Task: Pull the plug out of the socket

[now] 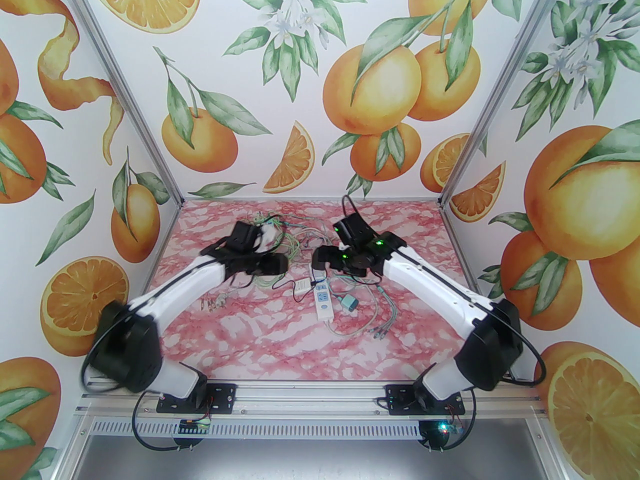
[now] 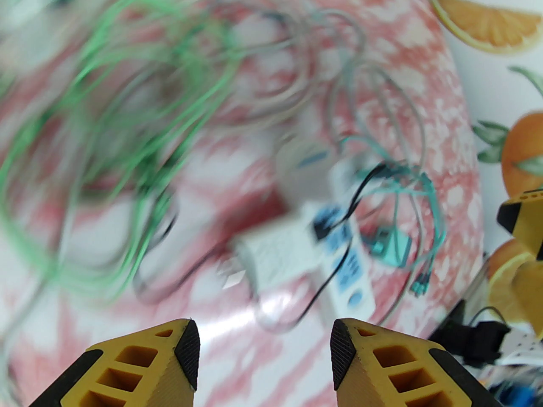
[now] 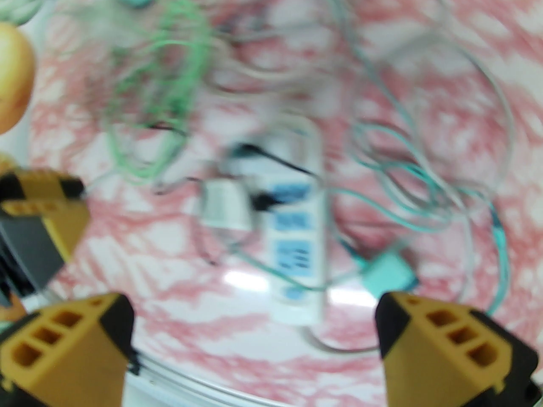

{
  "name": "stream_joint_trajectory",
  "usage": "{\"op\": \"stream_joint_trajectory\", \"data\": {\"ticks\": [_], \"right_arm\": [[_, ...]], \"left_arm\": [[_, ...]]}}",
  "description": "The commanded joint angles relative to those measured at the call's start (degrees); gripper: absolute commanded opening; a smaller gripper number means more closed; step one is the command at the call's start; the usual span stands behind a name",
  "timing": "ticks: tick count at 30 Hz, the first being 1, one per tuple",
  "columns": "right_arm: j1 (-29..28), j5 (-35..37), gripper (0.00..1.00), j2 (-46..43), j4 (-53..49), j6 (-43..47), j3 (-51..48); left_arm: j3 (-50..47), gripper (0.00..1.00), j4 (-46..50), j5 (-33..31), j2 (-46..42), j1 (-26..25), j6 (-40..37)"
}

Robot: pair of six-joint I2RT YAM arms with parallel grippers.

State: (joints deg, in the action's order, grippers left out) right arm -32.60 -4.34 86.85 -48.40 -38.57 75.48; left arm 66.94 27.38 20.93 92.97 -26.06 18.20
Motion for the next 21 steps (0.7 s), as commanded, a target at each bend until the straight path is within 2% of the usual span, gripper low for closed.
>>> {"op": "stream_joint_trajectory", "data": {"ticks": [1,3,10,21], "right_arm": [[1.0,1.1,1.00,-3.0,1.4,-1.2,-2.4],[1.4,1.1,1.00,-3.9,1.2,-1.3,-3.7],[3.8,-0.3,1.00,-6.4,1.7,-0.9,-6.9],[6.4,-3.1,1.00,-6.4,2.6,0.1,-8.3]], "left_arm": [[5.3,0.50,0.1,0.3,4.9,-0.7,-8.2],[7.1,0.46,-0.1,-0.3,7.8,-0.8,-9.6],[7.8,0.47,-1.6,0.4,13.0,-2.3,-14.4],[9.4,0.49,-1.6,-4.5,17.6,-7.0,-18.2]]}}
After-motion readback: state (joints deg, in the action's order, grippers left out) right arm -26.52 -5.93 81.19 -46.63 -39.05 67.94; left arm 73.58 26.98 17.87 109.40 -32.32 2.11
